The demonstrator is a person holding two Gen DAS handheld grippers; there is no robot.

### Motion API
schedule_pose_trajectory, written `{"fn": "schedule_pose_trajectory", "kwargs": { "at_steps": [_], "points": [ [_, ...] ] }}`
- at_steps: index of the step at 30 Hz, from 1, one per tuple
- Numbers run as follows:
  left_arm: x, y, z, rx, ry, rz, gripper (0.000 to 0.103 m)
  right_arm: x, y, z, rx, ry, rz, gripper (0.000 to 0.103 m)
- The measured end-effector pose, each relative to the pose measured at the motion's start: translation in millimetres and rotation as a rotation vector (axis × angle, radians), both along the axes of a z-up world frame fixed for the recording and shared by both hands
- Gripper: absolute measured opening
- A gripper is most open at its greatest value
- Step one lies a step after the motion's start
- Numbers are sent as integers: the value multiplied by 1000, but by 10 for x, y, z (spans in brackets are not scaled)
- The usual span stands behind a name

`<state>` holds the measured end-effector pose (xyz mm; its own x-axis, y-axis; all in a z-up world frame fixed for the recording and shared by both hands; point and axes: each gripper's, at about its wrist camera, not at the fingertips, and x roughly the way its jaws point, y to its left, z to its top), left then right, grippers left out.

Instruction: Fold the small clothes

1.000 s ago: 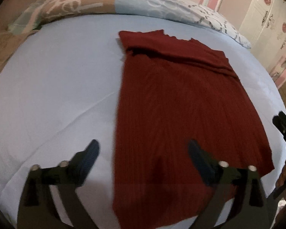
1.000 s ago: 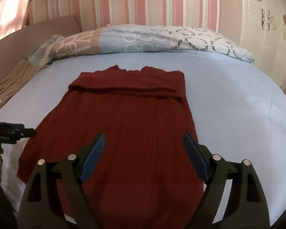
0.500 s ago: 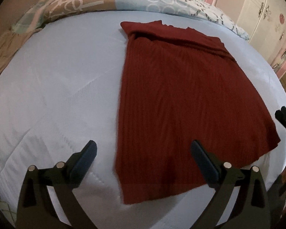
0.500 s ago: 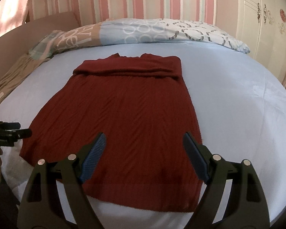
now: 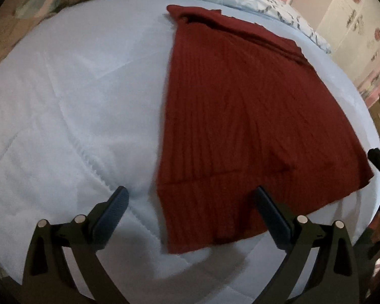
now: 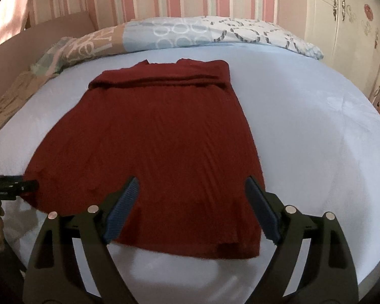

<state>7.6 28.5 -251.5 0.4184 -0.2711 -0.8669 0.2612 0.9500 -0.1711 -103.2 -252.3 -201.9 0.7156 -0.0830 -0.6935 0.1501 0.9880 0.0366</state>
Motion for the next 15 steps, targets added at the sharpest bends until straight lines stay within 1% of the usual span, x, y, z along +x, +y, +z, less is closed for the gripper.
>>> {"fn": "schedule_pose_trajectory", "kwargs": {
  "at_steps": [8,10,15],
  "points": [
    [-46,-170,29,-54,27,-73,99,-26,-53,10,5,-10,-18,86],
    [-48,-179,12,-46,39,-84,99,-33,-63,16,0,-13,-17,86],
    [13,-252,-13,7,67,-93,98,-50,-92,-12,8,-9,-28,86]
  ]
}}
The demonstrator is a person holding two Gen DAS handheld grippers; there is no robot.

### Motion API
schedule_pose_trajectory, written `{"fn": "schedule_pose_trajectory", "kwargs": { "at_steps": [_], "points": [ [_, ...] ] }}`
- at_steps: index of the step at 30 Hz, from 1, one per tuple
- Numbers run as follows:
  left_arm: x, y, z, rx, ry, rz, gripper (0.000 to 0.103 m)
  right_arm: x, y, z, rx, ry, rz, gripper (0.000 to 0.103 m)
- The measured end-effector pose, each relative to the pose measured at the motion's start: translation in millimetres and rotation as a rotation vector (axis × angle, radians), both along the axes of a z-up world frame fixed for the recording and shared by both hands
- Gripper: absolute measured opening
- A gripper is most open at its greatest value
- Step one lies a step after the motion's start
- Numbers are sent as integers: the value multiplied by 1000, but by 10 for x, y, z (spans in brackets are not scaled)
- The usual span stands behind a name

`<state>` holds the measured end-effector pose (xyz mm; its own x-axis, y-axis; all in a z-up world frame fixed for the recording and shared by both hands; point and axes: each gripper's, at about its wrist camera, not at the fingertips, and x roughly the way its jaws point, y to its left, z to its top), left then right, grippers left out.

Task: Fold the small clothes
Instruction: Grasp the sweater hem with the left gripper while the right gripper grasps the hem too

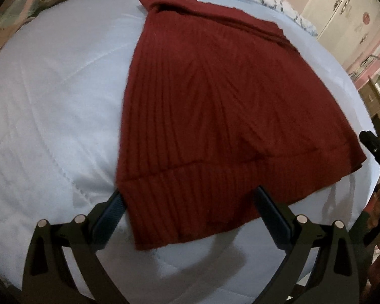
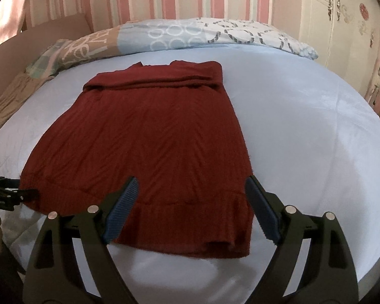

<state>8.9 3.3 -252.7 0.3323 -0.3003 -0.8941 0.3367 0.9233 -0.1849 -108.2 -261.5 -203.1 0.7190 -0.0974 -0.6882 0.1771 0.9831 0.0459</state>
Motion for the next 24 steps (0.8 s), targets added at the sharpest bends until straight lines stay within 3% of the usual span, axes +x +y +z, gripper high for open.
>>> {"fn": "schedule_pose_trajectory", "kwargs": {
  "at_steps": [3,6,14,20,24],
  "points": [
    [-4,-24,10,30,-2,6,93,-25,-4,-11,-7,5,0,86],
    [-11,13,7,48,1,21,77,-32,-19,-23,-5,10,-2,86],
    [-37,-49,90,53,9,11,24,-30,12,-24,-10,11,9,86],
    [-104,-257,142,160,-48,-19,18,-56,-16,-23,-19,13,7,86],
    [-86,-262,135,177,-51,-19,18,-71,-51,-33,-11,14,-10,86]
  ]
}}
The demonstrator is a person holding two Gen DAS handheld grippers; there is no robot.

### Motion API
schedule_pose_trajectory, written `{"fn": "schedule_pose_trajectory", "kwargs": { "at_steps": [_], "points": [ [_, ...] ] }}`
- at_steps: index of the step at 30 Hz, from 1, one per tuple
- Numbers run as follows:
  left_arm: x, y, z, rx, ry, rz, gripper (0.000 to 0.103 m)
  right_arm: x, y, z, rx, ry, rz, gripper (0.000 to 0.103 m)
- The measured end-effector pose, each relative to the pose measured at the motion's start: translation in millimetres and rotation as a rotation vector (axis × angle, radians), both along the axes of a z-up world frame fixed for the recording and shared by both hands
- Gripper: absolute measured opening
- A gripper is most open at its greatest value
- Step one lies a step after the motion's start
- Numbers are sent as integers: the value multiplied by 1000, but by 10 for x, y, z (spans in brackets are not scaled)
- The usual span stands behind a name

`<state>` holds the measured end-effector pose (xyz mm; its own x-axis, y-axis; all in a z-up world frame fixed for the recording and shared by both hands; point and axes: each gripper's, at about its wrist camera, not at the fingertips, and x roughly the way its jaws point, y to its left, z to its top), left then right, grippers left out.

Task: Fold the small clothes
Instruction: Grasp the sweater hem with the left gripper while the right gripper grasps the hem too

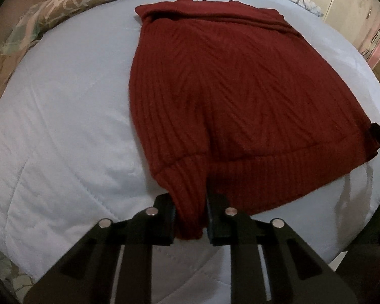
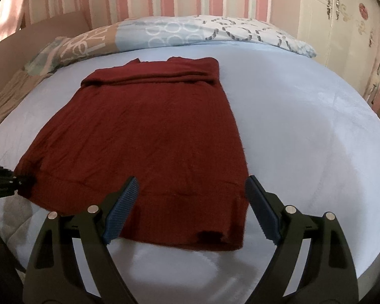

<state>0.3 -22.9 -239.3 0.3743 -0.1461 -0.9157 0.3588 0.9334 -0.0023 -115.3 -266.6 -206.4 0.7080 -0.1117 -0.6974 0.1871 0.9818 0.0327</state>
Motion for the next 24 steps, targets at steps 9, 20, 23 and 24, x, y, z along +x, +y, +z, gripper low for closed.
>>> {"fn": "schedule_pose_trajectory", "kwargs": {
  "at_steps": [9,20,23,24],
  "points": [
    [-43,-2,37,17,-22,-2,18,-162,-421,-79,45,46,-104,89],
    [-38,-47,23,46,-24,-9,18,-81,-590,-263,262,122,-62,89],
    [-33,-35,15,37,-20,-3,18,22,-530,-340,262,179,-49,88],
    [-33,-32,13,35,-19,-2,18,35,-527,-364,285,188,-51,88]
  ]
}}
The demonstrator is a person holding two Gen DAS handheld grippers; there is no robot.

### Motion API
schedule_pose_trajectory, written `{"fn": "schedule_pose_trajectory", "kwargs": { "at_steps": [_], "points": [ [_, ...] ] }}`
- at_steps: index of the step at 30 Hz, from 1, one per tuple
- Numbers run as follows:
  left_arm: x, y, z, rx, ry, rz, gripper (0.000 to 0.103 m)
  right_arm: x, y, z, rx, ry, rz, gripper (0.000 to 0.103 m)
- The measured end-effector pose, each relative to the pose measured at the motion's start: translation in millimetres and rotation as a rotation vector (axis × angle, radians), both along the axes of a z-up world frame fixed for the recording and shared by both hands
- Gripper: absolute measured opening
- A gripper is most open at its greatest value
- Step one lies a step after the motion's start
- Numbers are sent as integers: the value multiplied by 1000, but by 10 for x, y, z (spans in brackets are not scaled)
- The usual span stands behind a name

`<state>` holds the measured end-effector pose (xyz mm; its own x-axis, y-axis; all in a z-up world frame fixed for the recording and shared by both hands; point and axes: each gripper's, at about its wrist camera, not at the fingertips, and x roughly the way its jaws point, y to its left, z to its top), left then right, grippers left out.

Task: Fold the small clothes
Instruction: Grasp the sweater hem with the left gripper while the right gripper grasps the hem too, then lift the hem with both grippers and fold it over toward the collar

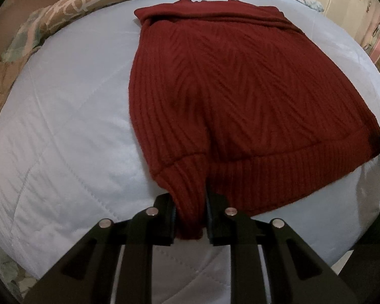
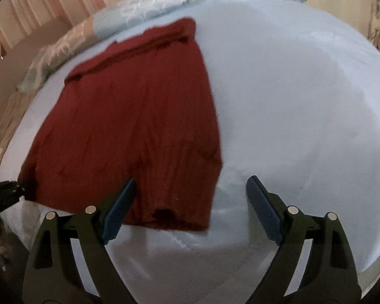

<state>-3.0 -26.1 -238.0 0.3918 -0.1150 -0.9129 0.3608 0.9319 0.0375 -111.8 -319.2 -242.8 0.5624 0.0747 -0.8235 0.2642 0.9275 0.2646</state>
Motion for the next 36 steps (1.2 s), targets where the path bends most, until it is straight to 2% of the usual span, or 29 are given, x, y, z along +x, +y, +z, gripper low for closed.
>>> {"fn": "schedule_pose_trajectory", "kwargs": {
  "at_steps": [2,6,8,12,14,16,20,25,32,36],
  "points": [
    [8,15,-6,-4,1,0,20,8,-1,-12,17,4,-7,88],
    [34,81,-28,-37,24,21,24,28,-35,-2,55,45,-12,79],
    [42,115,-32,-47,31,32,27,37,-60,2,71,65,-15,58],
    [25,94,-52,-39,33,31,25,90,-25,-15,47,111,-4,46],
    [6,73,-32,-42,21,22,20,103,14,-17,42,111,16,25],
    [-7,86,-24,-47,14,17,19,113,43,-13,51,101,36,15],
    [-1,137,5,-78,17,23,18,76,1,45,64,57,51,12],
    [-15,199,134,-110,-23,27,17,6,-78,268,79,-37,59,12],
    [77,234,414,-151,-115,37,17,15,-129,580,74,-171,56,12],
    [256,216,624,-161,-189,36,17,144,-186,719,78,-236,44,12]
  ]
}}
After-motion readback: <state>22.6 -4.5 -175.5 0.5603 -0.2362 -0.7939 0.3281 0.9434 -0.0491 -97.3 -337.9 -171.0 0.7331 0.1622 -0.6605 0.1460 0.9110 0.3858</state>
